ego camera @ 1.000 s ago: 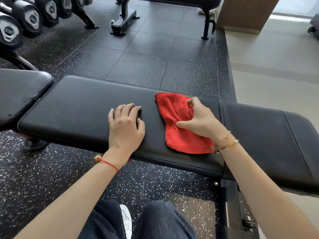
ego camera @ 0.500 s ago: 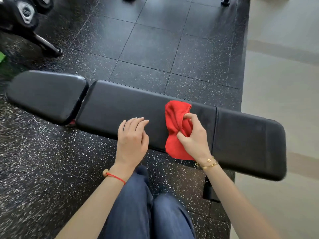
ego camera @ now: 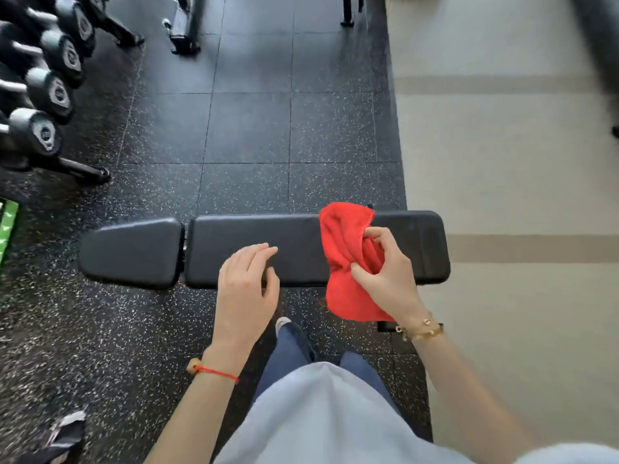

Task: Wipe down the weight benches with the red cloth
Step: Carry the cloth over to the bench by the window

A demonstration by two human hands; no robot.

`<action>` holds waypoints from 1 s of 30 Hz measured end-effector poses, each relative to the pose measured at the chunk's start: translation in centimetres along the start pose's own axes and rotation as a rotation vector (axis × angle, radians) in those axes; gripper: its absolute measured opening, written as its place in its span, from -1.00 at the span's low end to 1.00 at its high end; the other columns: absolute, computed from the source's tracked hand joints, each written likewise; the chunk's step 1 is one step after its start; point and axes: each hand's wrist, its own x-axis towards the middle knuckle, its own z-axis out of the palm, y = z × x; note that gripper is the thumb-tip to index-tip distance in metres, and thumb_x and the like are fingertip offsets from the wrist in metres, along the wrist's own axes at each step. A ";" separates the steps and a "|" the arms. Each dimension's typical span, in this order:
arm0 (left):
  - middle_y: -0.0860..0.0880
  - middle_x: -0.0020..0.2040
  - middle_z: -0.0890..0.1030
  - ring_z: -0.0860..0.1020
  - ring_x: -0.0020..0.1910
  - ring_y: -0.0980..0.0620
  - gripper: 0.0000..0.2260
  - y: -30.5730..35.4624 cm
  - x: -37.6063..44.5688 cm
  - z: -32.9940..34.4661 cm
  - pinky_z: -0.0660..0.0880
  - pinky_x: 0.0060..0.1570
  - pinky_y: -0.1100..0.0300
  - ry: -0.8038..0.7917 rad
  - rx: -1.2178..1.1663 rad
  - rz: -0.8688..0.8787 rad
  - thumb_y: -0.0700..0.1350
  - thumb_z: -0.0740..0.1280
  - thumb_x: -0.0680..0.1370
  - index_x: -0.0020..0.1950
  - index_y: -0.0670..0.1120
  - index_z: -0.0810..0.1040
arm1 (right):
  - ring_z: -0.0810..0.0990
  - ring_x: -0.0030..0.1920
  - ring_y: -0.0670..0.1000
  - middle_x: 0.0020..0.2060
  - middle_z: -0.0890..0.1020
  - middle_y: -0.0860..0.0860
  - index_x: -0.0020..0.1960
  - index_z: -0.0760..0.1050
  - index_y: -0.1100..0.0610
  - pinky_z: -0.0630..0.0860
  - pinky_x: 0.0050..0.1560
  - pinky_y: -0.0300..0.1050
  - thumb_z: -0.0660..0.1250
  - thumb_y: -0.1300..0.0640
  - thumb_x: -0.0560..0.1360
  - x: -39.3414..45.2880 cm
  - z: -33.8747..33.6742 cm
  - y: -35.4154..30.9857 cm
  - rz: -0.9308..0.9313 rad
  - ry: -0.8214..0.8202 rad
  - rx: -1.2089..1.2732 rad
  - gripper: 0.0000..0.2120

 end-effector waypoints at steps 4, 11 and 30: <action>-0.03 0.22 0.60 0.53 0.25 -0.04 -0.71 3.3 1.4 -2.7 0.42 0.32 -0.07 -0.023 -0.033 0.100 -0.28 0.32 0.53 0.24 -0.12 0.58 | 0.56 0.03 -0.21 -0.02 0.59 -0.17 0.13 0.44 0.02 0.39 0.07 -0.43 0.43 0.32 0.34 -2.1 -3.5 -2.4 0.011 0.114 0.049 -0.57; 0.06 0.18 0.60 0.51 0.19 0.08 -0.74 9.6 2.8 -1.6 0.40 0.24 0.21 -0.140 -0.088 0.179 -0.18 0.28 0.58 0.26 -0.03 0.55 | 0.55 0.05 -0.27 0.01 0.59 -0.23 0.14 0.42 -0.08 0.40 0.05 -0.45 0.47 0.27 0.35 -5.4 -11.2 -1.1 0.095 0.368 0.099 -0.53; 0.11 0.16 0.61 0.55 0.12 0.10 -0.78 37.3 -0.3 14.3 0.41 0.09 0.26 -0.123 -0.191 0.108 -0.08 0.25 0.61 0.23 0.03 0.56 | 0.60 -0.01 -0.16 -0.07 0.60 -0.18 0.10 0.42 -0.16 0.47 0.00 -0.39 0.44 0.19 0.33 -9.3 -42.0 12.8 0.099 0.486 0.078 -0.56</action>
